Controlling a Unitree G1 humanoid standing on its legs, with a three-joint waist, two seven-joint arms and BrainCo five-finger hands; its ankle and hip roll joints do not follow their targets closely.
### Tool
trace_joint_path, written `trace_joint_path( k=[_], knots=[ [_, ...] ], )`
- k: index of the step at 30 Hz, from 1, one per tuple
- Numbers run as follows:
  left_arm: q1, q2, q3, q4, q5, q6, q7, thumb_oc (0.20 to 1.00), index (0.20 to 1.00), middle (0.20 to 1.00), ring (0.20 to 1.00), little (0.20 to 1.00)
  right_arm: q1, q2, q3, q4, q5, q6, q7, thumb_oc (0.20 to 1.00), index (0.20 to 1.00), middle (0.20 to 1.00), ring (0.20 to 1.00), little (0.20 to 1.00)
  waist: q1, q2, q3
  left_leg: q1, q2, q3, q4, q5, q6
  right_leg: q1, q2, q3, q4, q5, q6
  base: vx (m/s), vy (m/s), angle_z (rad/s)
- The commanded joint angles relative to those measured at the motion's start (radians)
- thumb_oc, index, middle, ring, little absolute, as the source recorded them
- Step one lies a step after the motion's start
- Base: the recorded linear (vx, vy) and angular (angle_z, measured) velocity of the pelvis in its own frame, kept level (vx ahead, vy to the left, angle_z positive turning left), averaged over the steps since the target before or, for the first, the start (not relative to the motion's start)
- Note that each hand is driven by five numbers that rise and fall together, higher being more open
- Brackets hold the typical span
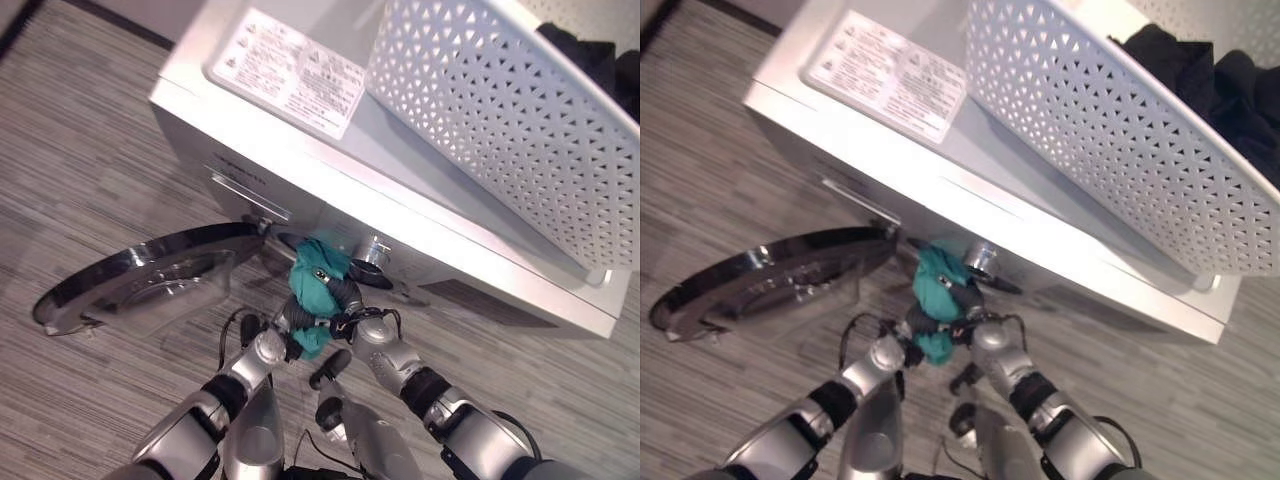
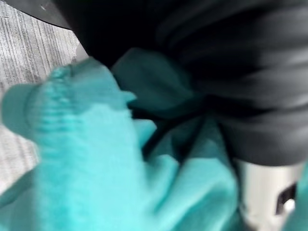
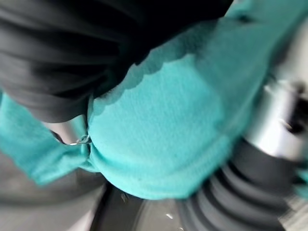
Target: Grab the laundry basket,head to the washer,open it,put in the laundry and shut it.
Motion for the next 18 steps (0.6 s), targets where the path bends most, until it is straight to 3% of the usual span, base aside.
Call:
trace_joint_path(
  k=[1,2,3,4,11,12,13,14,18],
  knots=[
    [0.015,-0.114,-0.074,0.001,-0.019,-0.032,0.051,0.878,0.878,0.878,0.878,0.878,-0.024,0.059,-0.021,-0.092,0.056,-0.092,0.018,0.2,0.2,0.2,0.2,0.2,-0.013,0.03,-0.033,-0.046,0.017,0.034,-0.162,0.178,-0.009,0.068,-0.059,0.062,0.131,-0.213,0.068,0.0,-0.007,0.06],
    [0.014,-0.115,-0.074,0.002,-0.019,-0.032,0.051,0.705,0.705,0.705,0.705,0.705,-0.024,0.059,-0.021,-0.092,0.056,-0.093,0.018,0.2,0.2,0.2,0.2,0.2,-0.013,0.03,-0.033,-0.046,0.017,0.034,-0.162,0.179,-0.009,0.068,-0.059,0.062,0.131,-0.213,0.068,0.0,-0.006,0.15],
    [0.002,-0.118,-0.063,0.013,-0.036,-0.035,0.063,0.335,0.335,0.335,0.335,0.335,-0.022,0.065,-0.018,-0.08,0.06,-0.095,0.018,0.2,0.2,0.2,0.2,0.2,-0.014,0.028,-0.032,-0.047,0.019,0.039,-0.169,0.184,-0.012,0.065,-0.059,0.057,0.134,-0.211,0.068,-0.01,-0.001,0.18],
    [-0.008,-0.125,-0.05,0.024,-0.054,-0.036,0.074,0.2,0.2,0.2,0.2,0.2,-0.025,0.071,-0.015,-0.06,0.066,-0.094,0.019,0.2,0.2,0.2,0.2,0.2,-0.014,0.026,-0.03,-0.048,0.021,0.045,-0.172,0.186,-0.013,0.063,-0.06,0.052,0.136,-0.209,0.07,-0.01,0.002,0.19],
    [-0.046,-0.116,-0.018,0.038,-0.069,-0.029,0.113,0.2,0.2,0.2,0.2,0.2,-0.039,0.079,-0.01,0.034,0.054,-0.072,0.004,0.2,0.2,0.2,0.2,0.2,-0.018,0.02,-0.008,-0.041,0.038,0.07,-0.192,0.206,-0.022,0.043,-0.056,0.039,0.156,-0.205,0.072,-0.01,-0.006,-0.01],
    [-0.046,-0.116,-0.014,0.04,-0.07,-0.028,0.119,0.2,0.2,0.2,0.2,0.2,-0.037,0.081,-0.011,0.052,0.053,-0.067,0.0,0.341,0.341,0.341,0.341,0.341,-0.019,0.022,-0.006,-0.041,0.039,0.07,-0.195,0.208,-0.022,0.043,-0.055,0.037,0.158,-0.206,0.071,0.0,-0.016,-0.04],
    [-0.044,-0.115,-0.009,0.046,-0.072,-0.026,0.125,0.2,0.2,0.2,0.2,0.2,-0.035,0.083,-0.012,0.07,0.053,-0.061,-0.004,0.733,0.733,0.733,0.733,0.733,-0.019,0.022,-0.004,-0.04,0.042,0.072,-0.196,0.21,-0.023,0.043,-0.055,0.035,0.159,-0.207,0.07,0.0,0.0,0.0],
    [-0.043,-0.116,-0.007,0.052,-0.072,-0.025,0.128,0.2,0.2,0.2,0.2,0.2,-0.035,0.085,-0.012,0.083,0.052,-0.058,-0.004,1.0,1.0,1.0,1.0,1.0,-0.018,0.021,-0.002,-0.04,0.043,0.072,-0.198,0.211,-0.023,0.042,-0.054,0.034,0.159,-0.208,0.07,0.0,0.0,0.0],
    [-0.027,-0.112,0.01,0.064,-0.084,-0.025,0.139,0.2,0.2,0.2,0.2,0.2,-0.035,0.086,0.001,0.114,0.012,-0.043,-0.013,1.0,1.0,1.0,1.0,1.0,-0.015,0.018,0.002,-0.039,0.049,0.083,-0.205,0.218,-0.026,0.04,-0.051,0.029,0.159,-0.206,0.07,0.0,-0.001,-0.01]
  ],
)
